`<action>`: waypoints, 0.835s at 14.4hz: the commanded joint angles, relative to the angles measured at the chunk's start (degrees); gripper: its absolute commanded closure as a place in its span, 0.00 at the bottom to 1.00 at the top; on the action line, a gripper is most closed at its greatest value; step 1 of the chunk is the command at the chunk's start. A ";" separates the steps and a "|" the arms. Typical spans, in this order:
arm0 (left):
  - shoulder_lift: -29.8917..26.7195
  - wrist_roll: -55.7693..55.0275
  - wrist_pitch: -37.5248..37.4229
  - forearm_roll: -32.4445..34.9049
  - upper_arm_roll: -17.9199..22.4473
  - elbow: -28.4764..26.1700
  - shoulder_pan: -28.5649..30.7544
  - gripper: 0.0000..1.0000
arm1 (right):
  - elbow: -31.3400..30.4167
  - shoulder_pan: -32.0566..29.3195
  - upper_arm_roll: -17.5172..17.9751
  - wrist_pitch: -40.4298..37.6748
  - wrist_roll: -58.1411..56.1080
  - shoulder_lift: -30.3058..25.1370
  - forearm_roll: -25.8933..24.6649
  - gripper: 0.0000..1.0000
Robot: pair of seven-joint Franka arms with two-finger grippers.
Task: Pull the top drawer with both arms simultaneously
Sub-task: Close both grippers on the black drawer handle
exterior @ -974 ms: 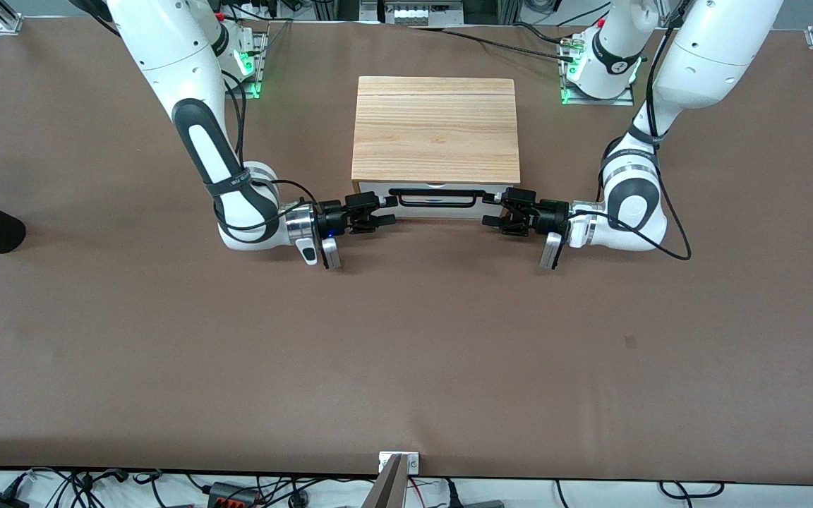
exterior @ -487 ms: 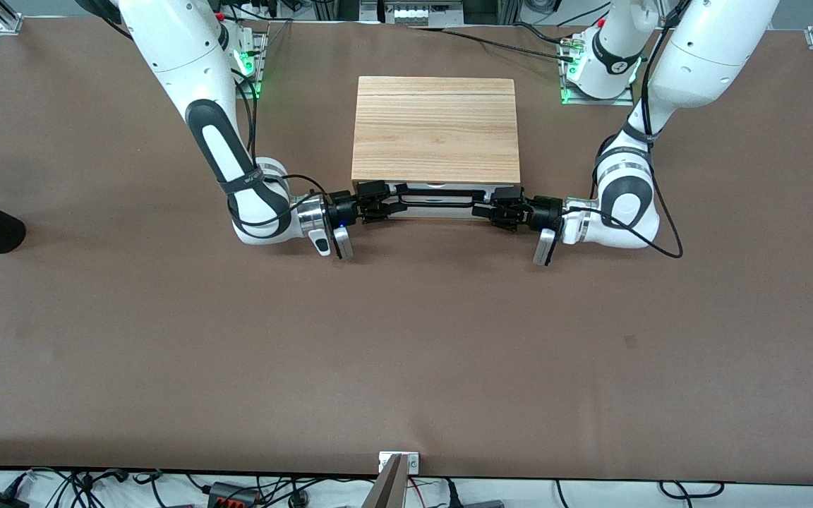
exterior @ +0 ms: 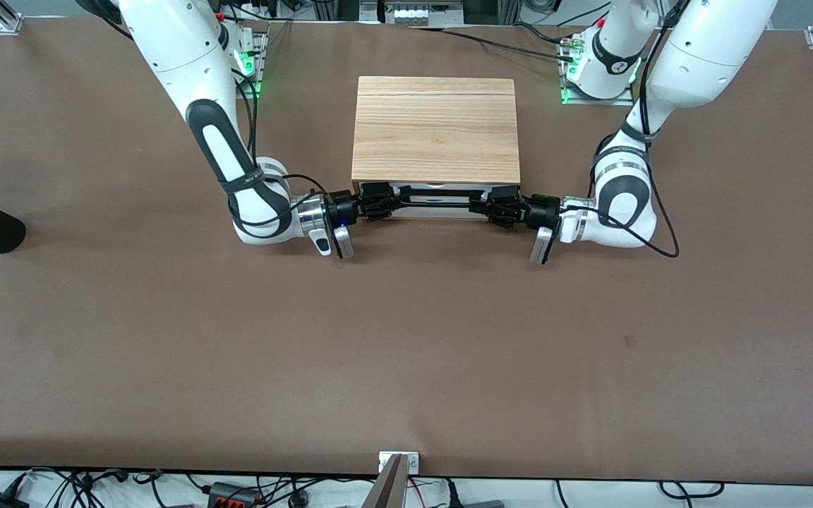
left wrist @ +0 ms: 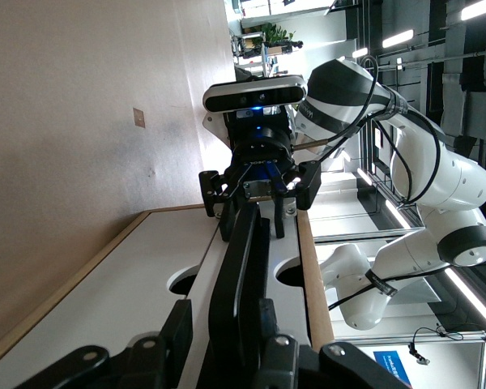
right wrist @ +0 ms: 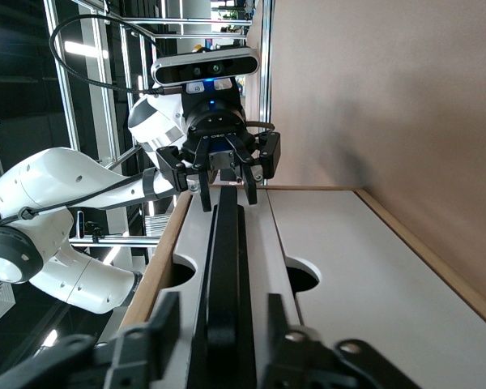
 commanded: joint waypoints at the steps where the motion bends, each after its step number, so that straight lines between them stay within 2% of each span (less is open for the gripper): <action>1: 0.49 1.77 -0.08 -1.62 -0.39 -0.91 0.04 0.62 | -0.93 0.32 0.33 0.29 -1.62 -0.38 1.43 0.78; 3: 0.58 1.85 -0.17 -1.62 -0.48 -1.18 0.04 0.67 | -0.67 0.75 0.33 0.29 -1.62 -0.47 1.52 0.89; 4: 0.66 1.85 -0.17 -1.62 -0.48 -1.18 -0.05 0.70 | -0.66 0.76 0.33 0.29 -1.71 -0.47 1.87 0.91; 9: 0.67 1.85 -0.17 -1.62 -0.48 -1.09 -0.58 0.85 | 0.04 1.72 0.33 0.38 -1.71 -0.29 4.68 0.93; 12: 0.66 1.77 -0.17 -1.45 -0.48 -1.01 -0.75 0.89 | 0.04 1.72 0.33 0.38 -1.71 0.06 4.77 0.94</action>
